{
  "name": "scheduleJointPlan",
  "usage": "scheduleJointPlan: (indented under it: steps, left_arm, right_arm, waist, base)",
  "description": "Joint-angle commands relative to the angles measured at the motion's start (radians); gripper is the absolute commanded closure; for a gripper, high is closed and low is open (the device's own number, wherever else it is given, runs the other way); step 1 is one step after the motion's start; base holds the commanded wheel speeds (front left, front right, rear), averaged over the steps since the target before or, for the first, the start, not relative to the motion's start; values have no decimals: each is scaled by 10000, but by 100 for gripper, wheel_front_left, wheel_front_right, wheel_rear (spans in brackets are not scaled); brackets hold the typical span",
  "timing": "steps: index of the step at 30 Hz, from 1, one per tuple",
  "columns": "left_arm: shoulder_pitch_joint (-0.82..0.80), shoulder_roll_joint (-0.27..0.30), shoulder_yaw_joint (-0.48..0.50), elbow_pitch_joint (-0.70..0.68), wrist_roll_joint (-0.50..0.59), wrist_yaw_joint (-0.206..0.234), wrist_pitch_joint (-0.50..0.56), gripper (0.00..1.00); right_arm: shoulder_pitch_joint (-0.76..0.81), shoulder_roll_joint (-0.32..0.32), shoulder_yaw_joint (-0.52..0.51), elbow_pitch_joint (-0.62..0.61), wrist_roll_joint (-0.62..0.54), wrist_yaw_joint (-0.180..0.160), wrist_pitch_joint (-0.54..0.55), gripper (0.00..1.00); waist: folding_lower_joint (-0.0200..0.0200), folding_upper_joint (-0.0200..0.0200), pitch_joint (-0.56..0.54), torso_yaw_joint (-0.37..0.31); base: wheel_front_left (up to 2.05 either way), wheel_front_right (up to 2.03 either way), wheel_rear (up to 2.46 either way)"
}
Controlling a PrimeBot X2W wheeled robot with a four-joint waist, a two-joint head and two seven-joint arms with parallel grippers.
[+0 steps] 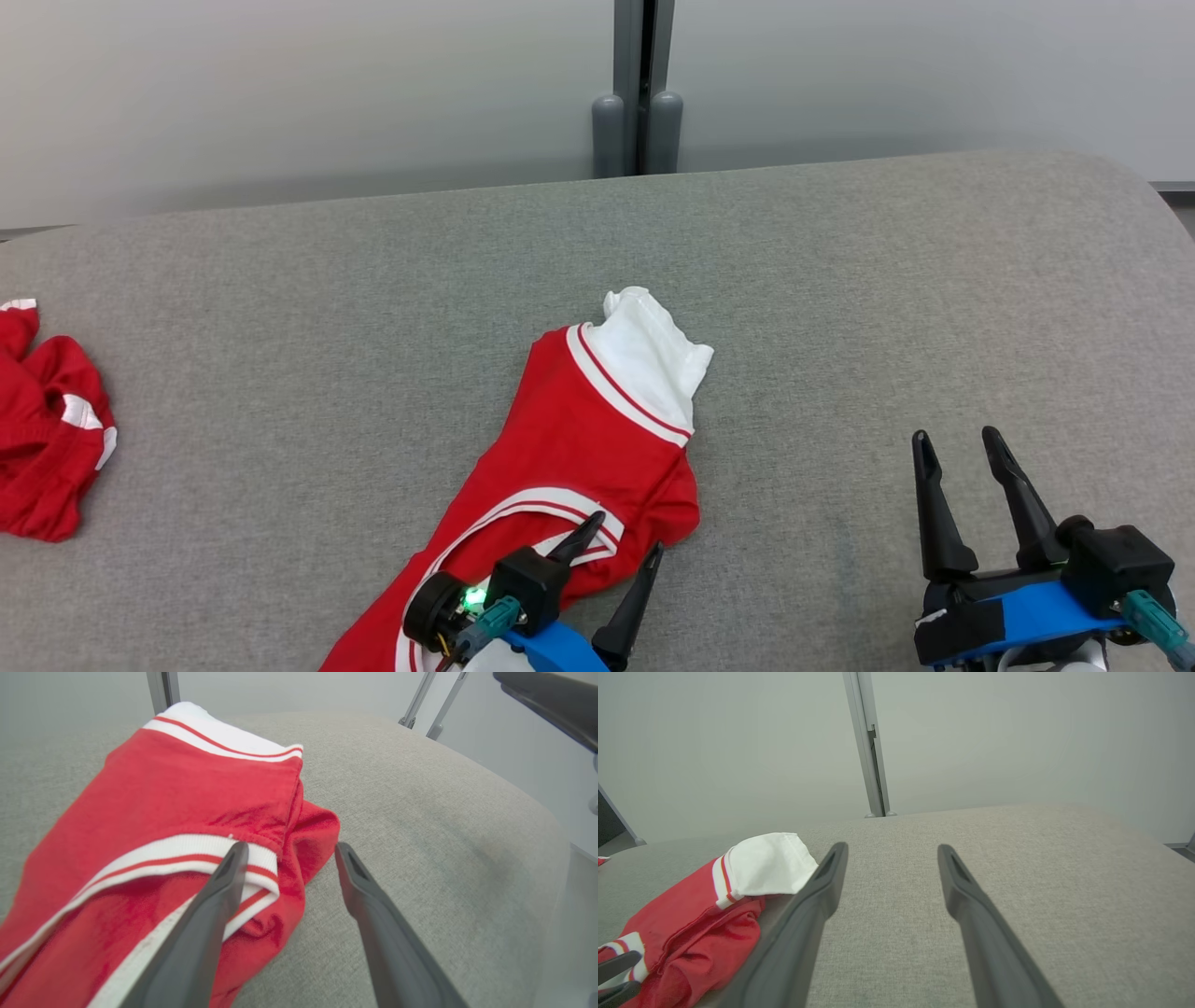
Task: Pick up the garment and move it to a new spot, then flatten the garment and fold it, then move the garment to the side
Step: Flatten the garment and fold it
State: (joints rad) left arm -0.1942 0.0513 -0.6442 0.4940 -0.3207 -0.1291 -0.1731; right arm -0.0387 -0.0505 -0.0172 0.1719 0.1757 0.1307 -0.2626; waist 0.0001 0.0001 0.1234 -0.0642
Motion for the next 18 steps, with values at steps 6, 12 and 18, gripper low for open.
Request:
scheduleJointPlan:
  steps: [6, 12, 18]
  left_arm:
    - [-526, -6, -112, 767, -270, 24, -342, 0]
    - [-908, -5, -113, 1178, -182, 193, -598, 0]
    - [-1554, 4, -273, 1796, 83, 258, -708, 0]
  right_arm:
    - [-38, 1, 12, 67, 185, 1, -33, 0]
    - [13, 1, 31, 55, 248, 1, -33, 0]
    - [-117, 0, 170, 96, 294, 1, -33, 0]
  waist:
    - [-1, -1, -18, -214]
    - [-1, -1, -29, -232]
    - [-1, -1, -24, -309]
  base:
    - [0, 0, 0]
    - [0, 0, 0]
    - [0, 0, 0]
